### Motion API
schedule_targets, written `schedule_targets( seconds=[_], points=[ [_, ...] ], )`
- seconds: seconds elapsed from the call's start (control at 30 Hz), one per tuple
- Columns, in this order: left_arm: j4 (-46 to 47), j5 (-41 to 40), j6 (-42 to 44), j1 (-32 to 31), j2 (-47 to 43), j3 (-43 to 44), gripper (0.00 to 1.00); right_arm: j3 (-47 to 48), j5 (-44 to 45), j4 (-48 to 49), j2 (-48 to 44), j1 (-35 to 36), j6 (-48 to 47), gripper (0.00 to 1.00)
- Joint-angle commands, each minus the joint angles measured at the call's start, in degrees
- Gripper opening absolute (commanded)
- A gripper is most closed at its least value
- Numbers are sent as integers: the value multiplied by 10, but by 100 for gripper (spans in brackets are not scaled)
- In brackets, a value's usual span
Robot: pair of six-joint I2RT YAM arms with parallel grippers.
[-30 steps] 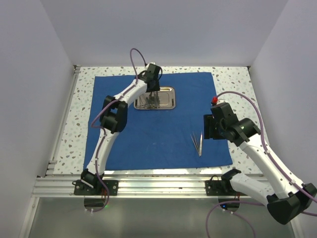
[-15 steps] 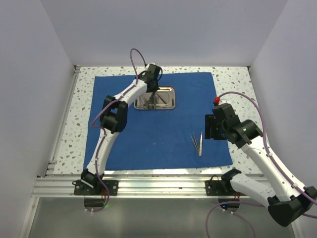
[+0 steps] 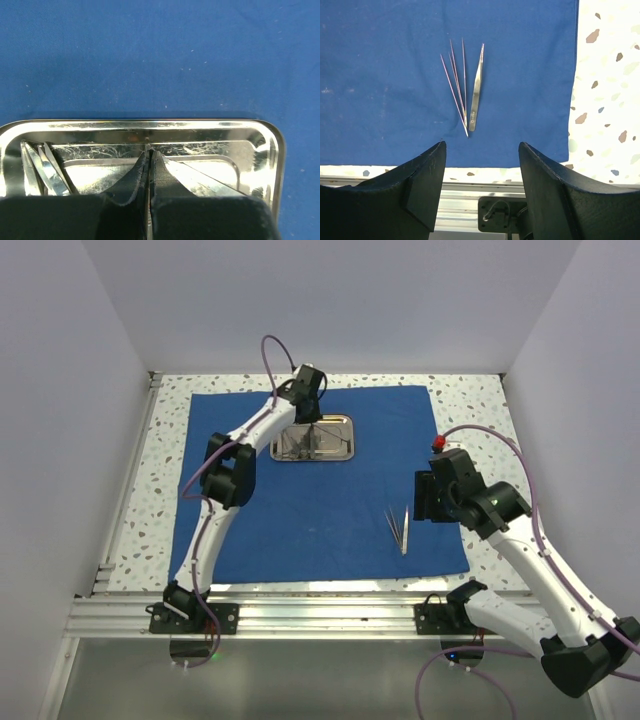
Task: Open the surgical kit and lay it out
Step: Pick up the medical item from the container, then place the medical item in the surgical kit.
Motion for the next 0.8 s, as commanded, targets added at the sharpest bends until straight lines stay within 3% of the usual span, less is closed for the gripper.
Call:
schedule_targets(
  seconds=[0.0,0.27,0.53,0.7,0.77],
  points=[
    [7,18,4,10,-76,30,0,7,2,-2,-14,0,22,63],
    [7,44,3,18,-105,9,0,22,17,-22,-7,0,50,63],
    [52,73,-13,17,-132,-71,0,64,24,-23,24,1,37,62],
    [-11,77,-22,18,-36,64,0,74,-1,-4,31,1,7,63],
    [-19,78,-39,17,-39,62,0,88,-6,-7,29,0,-6,63]
  ],
)
